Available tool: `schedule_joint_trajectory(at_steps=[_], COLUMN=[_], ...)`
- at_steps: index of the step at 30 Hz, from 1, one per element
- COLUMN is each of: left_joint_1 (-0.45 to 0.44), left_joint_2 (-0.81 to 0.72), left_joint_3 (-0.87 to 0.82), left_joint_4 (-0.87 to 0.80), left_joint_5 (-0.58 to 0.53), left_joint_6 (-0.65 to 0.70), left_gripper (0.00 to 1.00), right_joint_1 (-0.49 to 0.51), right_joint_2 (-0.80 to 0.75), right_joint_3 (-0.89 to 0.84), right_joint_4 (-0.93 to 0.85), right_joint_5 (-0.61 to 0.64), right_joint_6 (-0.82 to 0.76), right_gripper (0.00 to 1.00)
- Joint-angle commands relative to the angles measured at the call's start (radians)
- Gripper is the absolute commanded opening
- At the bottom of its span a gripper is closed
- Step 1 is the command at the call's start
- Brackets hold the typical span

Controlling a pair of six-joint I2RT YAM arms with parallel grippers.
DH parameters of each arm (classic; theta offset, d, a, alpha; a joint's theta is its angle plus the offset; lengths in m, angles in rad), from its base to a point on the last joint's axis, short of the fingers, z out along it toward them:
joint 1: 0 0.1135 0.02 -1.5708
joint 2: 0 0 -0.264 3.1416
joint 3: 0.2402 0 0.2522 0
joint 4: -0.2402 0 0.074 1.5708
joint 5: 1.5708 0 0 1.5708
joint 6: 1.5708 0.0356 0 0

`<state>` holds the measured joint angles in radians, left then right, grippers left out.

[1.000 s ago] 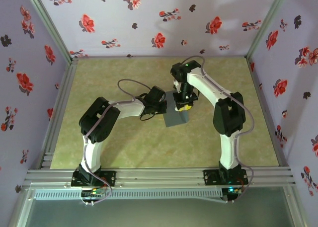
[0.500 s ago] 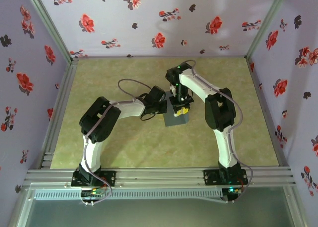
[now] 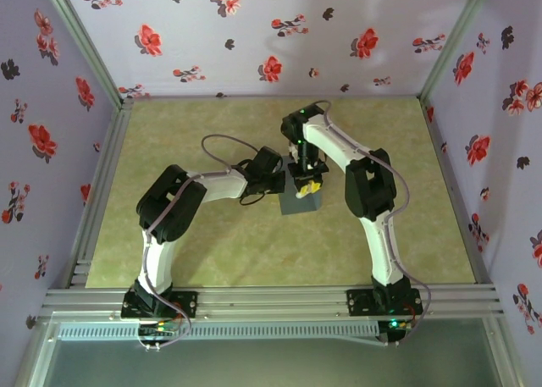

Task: Place the letter into the envelope and seal it

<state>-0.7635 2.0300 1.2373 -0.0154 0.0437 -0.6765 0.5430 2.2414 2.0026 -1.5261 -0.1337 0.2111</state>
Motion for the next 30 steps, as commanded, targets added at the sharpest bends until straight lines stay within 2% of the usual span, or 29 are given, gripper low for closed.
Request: schedule_joint_trajectory(at_steps=[1, 19, 30], left_joint_1=[-0.022, -0.034, -0.035], left_joint_2=[0.035, 0.047, 0.015], left_joint_3=[0.009, 0.023, -0.017], left_joint_4=[-0.013, -0.026, -0.026], left_joint_5=[-0.002, -0.002, -0.03], left_joint_6=[0.016, 0.024, 0.023], left_gripper=[0.0, 0.0, 0.0], right_joint_1=[-0.015, -0.031, -0.052], right_joint_2=[0.049, 0.099, 0.057], right_joint_3=[0.022, 0.077, 0.112], right_joint_4=[0.1, 0.166, 0.173], right_joint_5=[0.049, 0.046, 0.047], right_joint_6=[0.028, 0.07, 0.081], right_gripper=[0.0, 0.0, 0.0])
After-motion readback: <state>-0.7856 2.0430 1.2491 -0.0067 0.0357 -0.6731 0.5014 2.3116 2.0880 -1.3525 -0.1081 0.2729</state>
